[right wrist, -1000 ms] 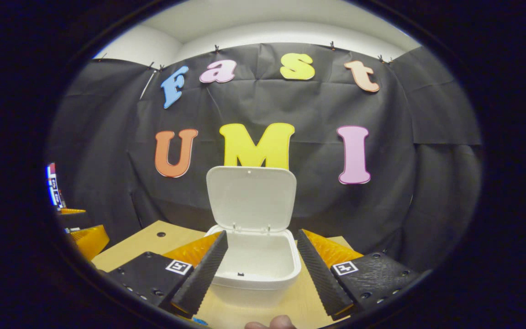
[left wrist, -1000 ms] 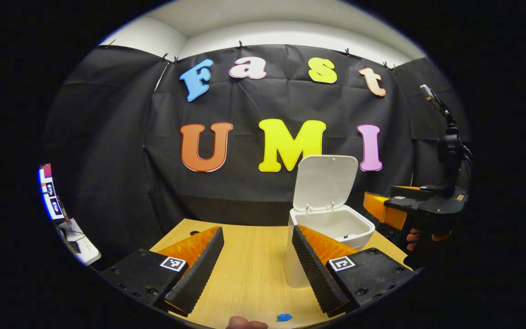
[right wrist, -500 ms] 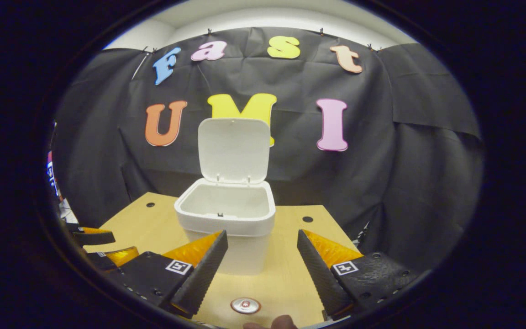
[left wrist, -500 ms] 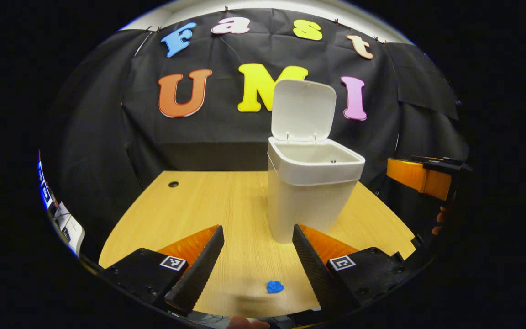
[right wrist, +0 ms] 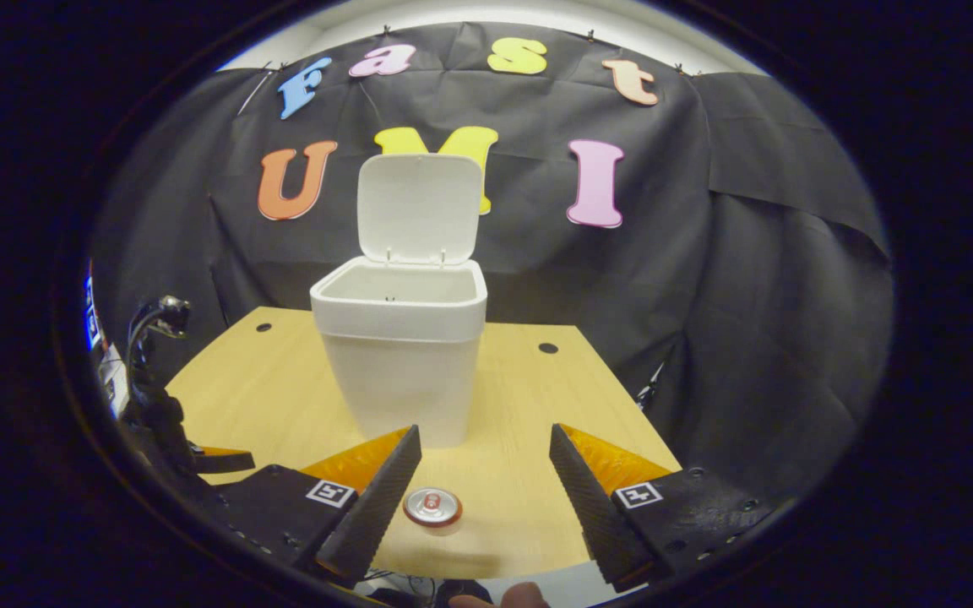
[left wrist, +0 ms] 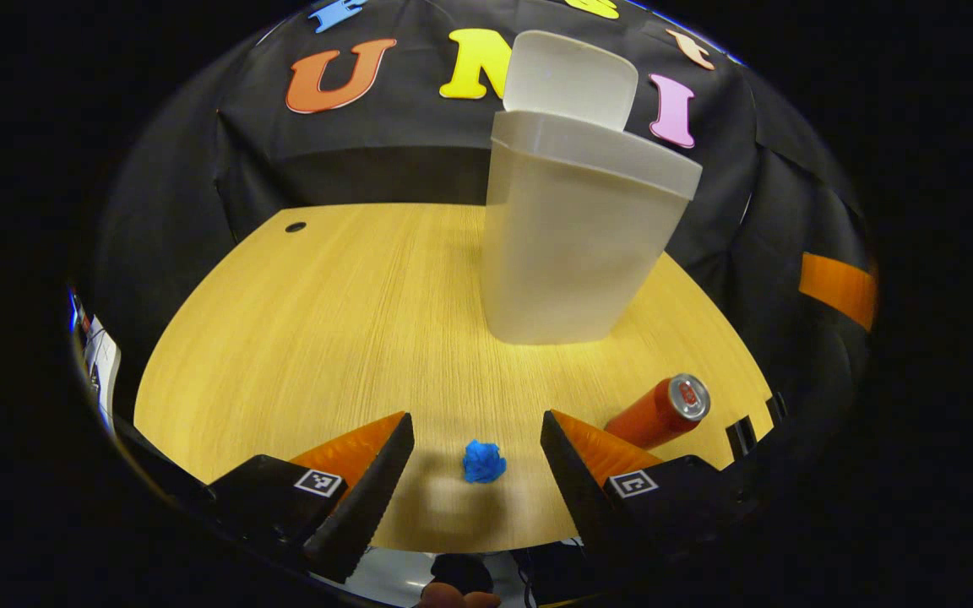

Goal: Press the lid of the desktop garbage bin to open it, pick up the crumpled paper on the desktop and throw it into the bin, then pick up the pop can on the desktop and drop it into the bin, and finally close the garbage bin lid.

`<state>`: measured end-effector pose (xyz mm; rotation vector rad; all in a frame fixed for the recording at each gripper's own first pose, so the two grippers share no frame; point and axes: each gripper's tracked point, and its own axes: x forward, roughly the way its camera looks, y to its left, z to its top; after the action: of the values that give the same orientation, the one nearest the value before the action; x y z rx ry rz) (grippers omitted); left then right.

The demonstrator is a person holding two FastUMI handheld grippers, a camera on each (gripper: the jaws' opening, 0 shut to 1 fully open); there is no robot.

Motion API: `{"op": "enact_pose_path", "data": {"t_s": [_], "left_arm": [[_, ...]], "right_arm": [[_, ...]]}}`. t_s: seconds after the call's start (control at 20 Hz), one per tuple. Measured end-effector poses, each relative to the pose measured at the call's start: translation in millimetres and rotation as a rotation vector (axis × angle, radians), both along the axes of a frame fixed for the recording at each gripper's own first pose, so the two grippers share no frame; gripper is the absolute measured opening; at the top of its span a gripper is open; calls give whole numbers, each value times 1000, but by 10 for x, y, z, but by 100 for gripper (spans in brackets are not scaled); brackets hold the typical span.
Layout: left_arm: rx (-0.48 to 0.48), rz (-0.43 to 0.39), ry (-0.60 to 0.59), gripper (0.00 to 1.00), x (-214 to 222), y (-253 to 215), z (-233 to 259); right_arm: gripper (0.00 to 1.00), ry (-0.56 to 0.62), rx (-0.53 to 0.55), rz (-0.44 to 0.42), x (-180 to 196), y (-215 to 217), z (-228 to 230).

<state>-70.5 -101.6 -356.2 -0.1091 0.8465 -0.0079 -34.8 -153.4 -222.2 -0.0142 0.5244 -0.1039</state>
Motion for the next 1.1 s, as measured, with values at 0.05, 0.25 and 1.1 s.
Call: {"op": "enact_pose_path", "data": {"t_s": [0.05, 0.25, 1.1], "left_arm": [[-6, 1, 24, 98, -39, -32, -108], [-4, -10, 79, 98, -96, -108, -389], [76, 3, 167, 75, -92, 66, -849]], "right_arm": [[96, 10, -5, -2, -46, -13, -41], [96, 46, -23, -18, -206, -82, -143], [96, 142, 1, -21, -514, 5, -506]]}}
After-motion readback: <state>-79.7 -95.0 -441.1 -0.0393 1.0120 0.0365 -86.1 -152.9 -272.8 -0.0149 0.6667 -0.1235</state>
